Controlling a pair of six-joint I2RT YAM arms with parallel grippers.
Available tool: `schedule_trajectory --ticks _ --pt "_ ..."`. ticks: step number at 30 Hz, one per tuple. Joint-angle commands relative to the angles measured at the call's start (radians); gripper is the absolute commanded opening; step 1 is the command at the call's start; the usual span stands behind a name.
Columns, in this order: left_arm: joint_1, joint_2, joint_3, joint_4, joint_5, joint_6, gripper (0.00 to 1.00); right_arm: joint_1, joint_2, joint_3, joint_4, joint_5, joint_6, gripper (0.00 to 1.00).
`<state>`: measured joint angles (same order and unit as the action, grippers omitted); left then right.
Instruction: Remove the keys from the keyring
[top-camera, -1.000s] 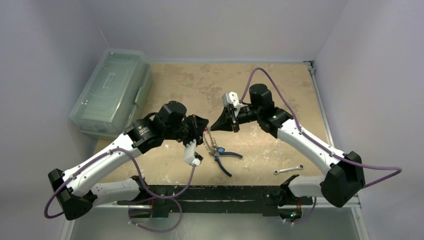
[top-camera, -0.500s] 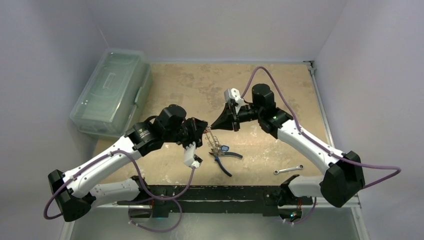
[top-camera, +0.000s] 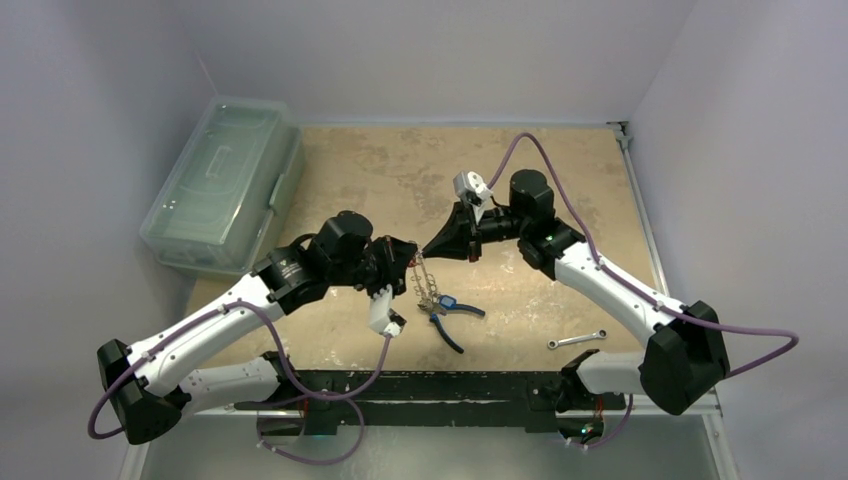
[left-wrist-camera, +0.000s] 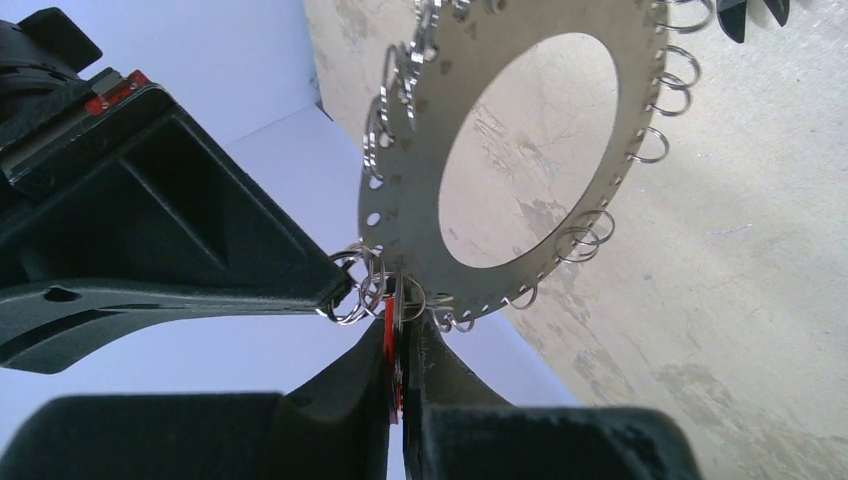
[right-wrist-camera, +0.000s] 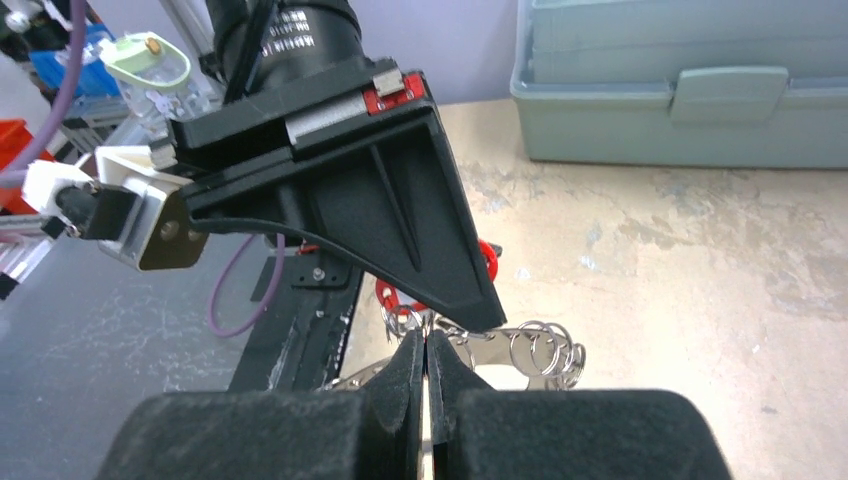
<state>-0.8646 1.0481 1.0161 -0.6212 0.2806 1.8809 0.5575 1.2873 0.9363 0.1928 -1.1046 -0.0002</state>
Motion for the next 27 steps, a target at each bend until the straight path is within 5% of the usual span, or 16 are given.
schedule_trajectory --ticks 1,10,22,27 --pt "-0.004 -0.015 -0.023 0.017 0.018 0.011 0.0 -0.009 -0.015 0.0 0.13 -0.038 0.082 0.0" --pt "-0.007 -0.019 -0.044 0.054 0.005 0.009 0.0 -0.022 -0.014 -0.015 0.171 -0.036 0.116 0.0" --pt "-0.008 -0.013 0.043 0.055 -0.001 -0.063 0.0 -0.027 -0.011 0.0 -0.11 0.004 -0.169 0.0" --pt "-0.008 -0.009 0.053 0.055 0.009 -0.031 0.0 -0.027 -0.014 0.019 -0.188 0.019 -0.248 0.29"
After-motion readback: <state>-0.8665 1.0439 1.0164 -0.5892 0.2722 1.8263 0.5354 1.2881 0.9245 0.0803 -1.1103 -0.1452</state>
